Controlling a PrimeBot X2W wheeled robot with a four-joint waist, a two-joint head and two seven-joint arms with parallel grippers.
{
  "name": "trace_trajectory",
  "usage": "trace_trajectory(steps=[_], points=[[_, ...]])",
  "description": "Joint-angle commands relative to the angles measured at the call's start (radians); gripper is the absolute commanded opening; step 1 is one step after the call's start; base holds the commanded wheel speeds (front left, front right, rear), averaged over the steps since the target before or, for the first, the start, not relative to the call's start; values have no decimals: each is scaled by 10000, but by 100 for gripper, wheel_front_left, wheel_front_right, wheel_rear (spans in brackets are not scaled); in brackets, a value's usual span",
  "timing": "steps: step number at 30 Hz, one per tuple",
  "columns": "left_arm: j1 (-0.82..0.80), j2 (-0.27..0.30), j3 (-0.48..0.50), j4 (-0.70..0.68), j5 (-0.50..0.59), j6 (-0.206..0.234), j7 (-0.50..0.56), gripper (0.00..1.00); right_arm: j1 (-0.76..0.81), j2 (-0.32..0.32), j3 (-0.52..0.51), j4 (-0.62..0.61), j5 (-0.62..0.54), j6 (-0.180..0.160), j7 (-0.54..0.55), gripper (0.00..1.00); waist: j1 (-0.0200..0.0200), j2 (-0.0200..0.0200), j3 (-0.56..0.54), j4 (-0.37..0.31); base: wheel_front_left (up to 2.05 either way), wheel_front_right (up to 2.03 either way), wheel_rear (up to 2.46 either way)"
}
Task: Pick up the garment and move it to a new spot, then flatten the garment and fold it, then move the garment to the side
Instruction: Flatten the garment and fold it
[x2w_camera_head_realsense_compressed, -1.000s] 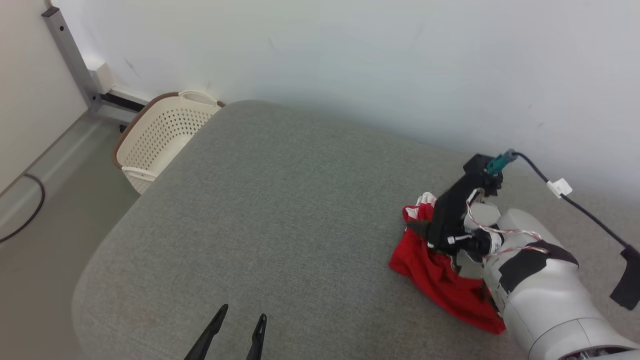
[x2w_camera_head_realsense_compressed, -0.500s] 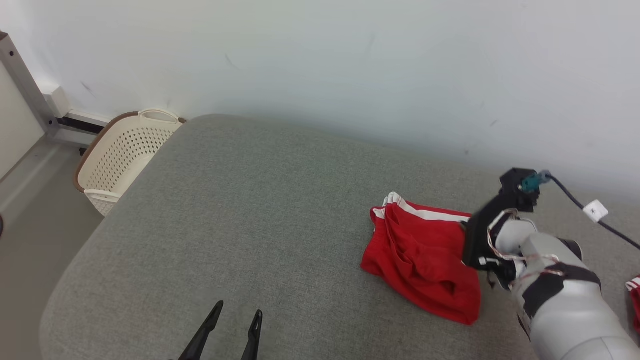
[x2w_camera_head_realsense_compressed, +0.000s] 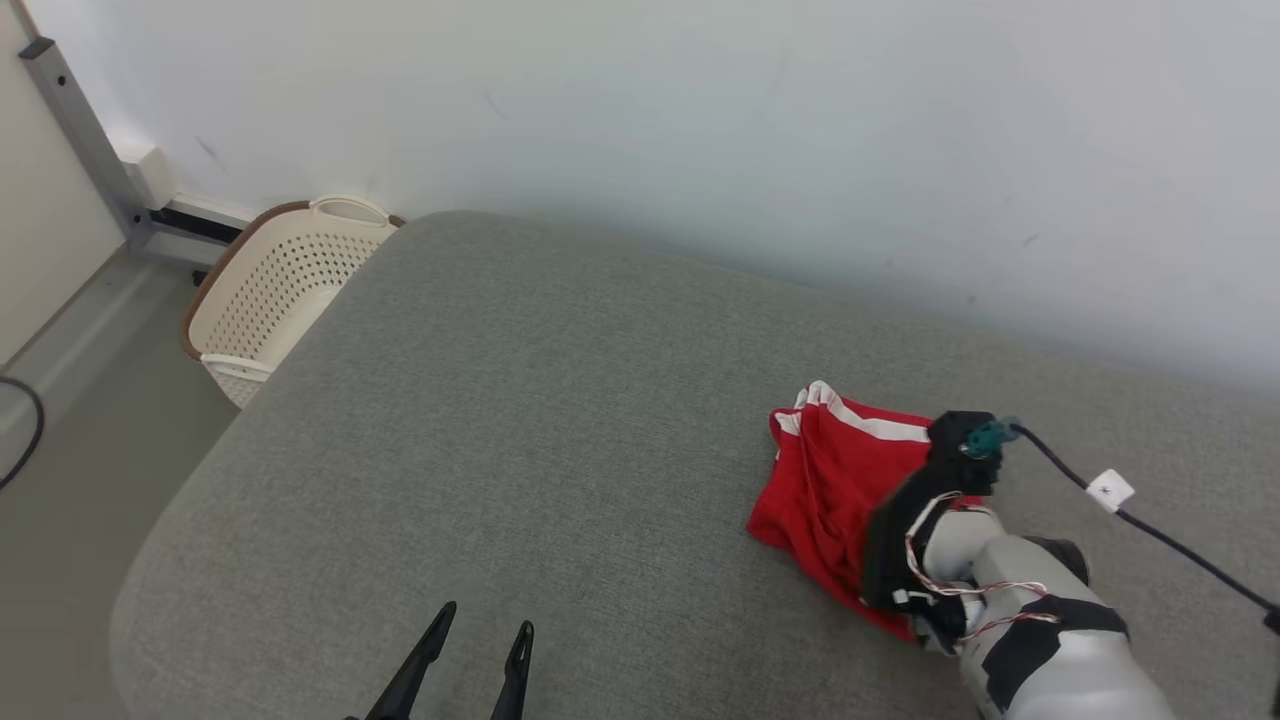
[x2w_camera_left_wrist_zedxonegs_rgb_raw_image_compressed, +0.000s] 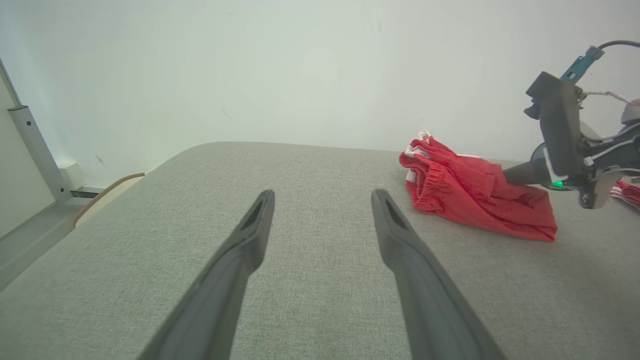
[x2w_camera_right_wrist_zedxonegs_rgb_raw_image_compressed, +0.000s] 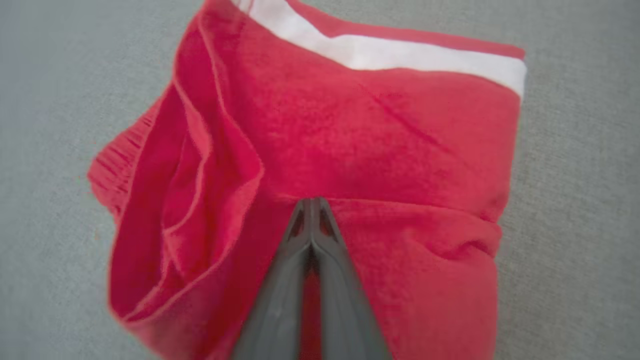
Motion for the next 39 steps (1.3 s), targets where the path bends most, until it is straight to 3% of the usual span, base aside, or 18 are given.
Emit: trace_trajectory(steps=[1,8,18,19,20,21,26,34,39], points=[[-98,-16,1,53,-35,-46,-29,100,285,65,587,-430,654,-24,190,0,0,0,-60,128,0,0,0],[18,35,100,64,-44,-19,-30,100,1178,43,3213,-2439,3193,-25,769,0,0,0,-203,167,0,0,0],[164,88,205,-21,-18,11,-30,100,987,42,4882,-3517,5176,-25,701,0,0,0,-318,-27,0,0,0],[179,94,210,-26,-20,12,-30,100,887,42,4986,-3695,5425,-24,688,21,0,0,-332,-63,0,0,0],[196,96,217,-32,-23,2,-30,100,794,42,5060,-3828,5681,-24,679,85,0,0,-349,-108,0,0,0],[211,98,218,-36,-24,8,-30,100,696,38,5084,-3900,5945,-25,724,100,0,0,-370,-158,0,0,0],[267,119,246,-91,5,68,-30,100,-168,32,4964,-3442,6055,-25,634,100,0,0,-466,-408,0,0,0],[371,113,273,-200,20,129,-30,100,-1509,39,3764,-223,4863,-24,-74,100,0,0,-500,-727,0,0,0],[402,88,238,-238,36,129,-30,100,-1299,-262,3108,200,4459,-25,-246,100,0,0,-437,-782,0,0,0]])
